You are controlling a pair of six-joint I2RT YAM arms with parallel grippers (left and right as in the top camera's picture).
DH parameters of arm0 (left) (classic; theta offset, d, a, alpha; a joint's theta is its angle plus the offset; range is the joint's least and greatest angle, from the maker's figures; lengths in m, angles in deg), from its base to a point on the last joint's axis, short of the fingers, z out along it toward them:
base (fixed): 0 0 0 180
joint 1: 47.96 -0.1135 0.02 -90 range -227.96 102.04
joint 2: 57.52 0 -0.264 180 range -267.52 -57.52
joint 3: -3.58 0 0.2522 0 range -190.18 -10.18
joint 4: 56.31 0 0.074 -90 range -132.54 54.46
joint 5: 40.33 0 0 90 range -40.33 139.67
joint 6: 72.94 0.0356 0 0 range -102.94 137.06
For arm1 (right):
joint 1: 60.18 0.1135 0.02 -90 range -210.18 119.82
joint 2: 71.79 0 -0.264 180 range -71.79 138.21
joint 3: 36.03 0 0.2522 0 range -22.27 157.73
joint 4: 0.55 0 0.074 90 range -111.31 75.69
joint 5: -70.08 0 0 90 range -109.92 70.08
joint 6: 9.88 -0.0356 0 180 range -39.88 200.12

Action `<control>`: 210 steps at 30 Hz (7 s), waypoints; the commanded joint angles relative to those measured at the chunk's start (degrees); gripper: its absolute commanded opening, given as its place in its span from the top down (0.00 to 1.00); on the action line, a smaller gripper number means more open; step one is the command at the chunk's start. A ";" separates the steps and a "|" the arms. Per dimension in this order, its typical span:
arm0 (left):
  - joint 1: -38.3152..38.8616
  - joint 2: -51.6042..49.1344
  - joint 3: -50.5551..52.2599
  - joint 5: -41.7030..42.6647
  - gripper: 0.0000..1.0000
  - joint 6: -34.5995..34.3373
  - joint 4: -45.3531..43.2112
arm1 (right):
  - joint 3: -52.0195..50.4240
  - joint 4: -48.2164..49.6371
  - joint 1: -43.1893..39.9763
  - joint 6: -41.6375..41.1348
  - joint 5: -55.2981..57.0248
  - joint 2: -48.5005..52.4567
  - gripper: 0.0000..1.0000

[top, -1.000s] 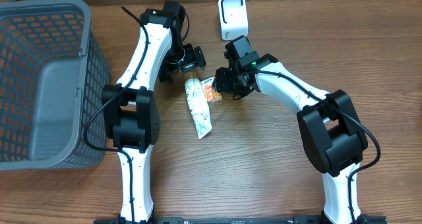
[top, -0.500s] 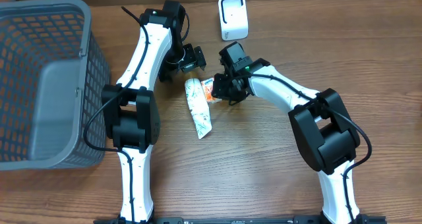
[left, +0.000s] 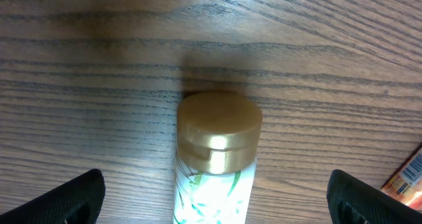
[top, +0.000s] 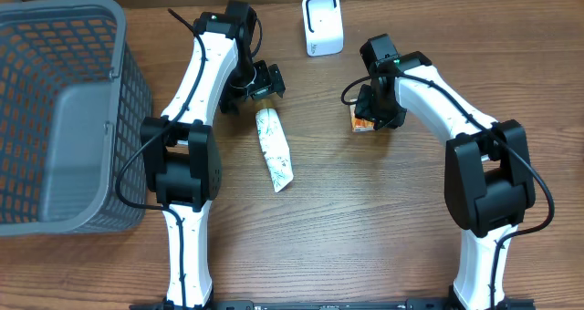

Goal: Scan the item barcode
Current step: 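Reach the right gripper to the orange tissue pack and grasp it, then lift the tissue pack and hold it up to the white scanner, then carry the tissue pack right and drop it off the table edge, then reach the right gripper to the white-and-gold tube and grasp it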

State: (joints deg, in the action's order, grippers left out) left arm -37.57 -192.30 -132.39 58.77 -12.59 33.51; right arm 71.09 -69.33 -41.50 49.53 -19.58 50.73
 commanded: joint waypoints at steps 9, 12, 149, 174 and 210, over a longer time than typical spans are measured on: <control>-0.24 1.05 0.24 -0.72 0.00 -0.13 -0.04 | 0.35 2.58 0.17 5.40 0.15 -2.16 0.38; -0.24 1.05 0.24 -0.72 0.00 -0.13 -0.04 | -0.52 4.39 -0.35 5.38 0.68 -1.88 0.38; -0.24 1.05 0.24 -0.72 0.00 -0.13 -0.04 | -3.39 8.81 -55.19 8.26 5.62 -7.32 0.29; -0.24 1.05 0.24 -0.72 0.00 -0.13 -0.04 | -0.46 6.71 -15.87 23.56 -34.23 -7.63 0.00; -9.55 1.05 0.24 -8.04 0.00 -5.70 -13.62 | -1.66 11.17 15.74 13.29 -13.40 -7.45 0.14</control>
State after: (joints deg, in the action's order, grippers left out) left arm -45.13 -192.30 -132.33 52.39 -16.18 19.10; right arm 69.65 -59.52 -29.48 66.47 -44.52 43.36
